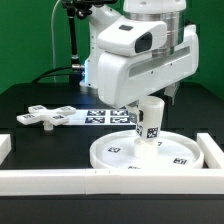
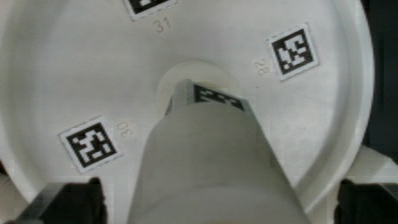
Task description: Assemble round table
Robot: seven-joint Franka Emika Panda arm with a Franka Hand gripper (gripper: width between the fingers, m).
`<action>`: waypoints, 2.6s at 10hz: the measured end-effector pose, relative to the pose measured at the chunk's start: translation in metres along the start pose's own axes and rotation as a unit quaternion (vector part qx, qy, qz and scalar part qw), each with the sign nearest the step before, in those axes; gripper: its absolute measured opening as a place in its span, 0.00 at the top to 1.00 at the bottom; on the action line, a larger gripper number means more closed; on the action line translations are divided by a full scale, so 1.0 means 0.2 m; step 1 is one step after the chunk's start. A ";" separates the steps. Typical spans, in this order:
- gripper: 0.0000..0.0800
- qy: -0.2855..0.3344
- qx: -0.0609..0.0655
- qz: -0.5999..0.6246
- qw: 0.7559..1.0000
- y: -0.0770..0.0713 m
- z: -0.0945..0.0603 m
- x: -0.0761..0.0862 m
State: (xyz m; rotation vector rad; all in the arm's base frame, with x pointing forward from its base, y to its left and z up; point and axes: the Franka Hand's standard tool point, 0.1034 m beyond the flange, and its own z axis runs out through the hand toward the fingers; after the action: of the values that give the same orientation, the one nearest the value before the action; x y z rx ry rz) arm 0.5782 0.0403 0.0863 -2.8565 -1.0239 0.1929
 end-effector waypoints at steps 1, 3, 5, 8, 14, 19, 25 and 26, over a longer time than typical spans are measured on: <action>0.19 0.000 0.000 0.000 1.000 0.00 0.00 0.00; 0.34 0.000 0.000 0.000 1.000 0.00 0.00 0.00; 0.49 0.001 0.000 0.001 1.000 0.00 0.00 0.00; 0.49 0.001 0.000 0.012 1.000 0.00 0.00 0.00; 0.49 0.054 0.014 0.352 0.934 0.03 0.00 -0.02; 0.49 0.067 0.017 0.499 0.864 0.03 0.00 -0.04; 0.49 0.073 0.045 0.732 0.676 0.02 0.01 -0.06; 0.49 0.069 0.047 0.758 0.647 0.01 0.01 -0.06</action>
Offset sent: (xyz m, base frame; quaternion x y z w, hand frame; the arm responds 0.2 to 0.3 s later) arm -0.0029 -0.0008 -0.0033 0.0165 0.0035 0.0056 0.9998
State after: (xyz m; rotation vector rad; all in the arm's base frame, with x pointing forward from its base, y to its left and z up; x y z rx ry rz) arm 0.5701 0.0323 0.0851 -2.6279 1.5226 0.0931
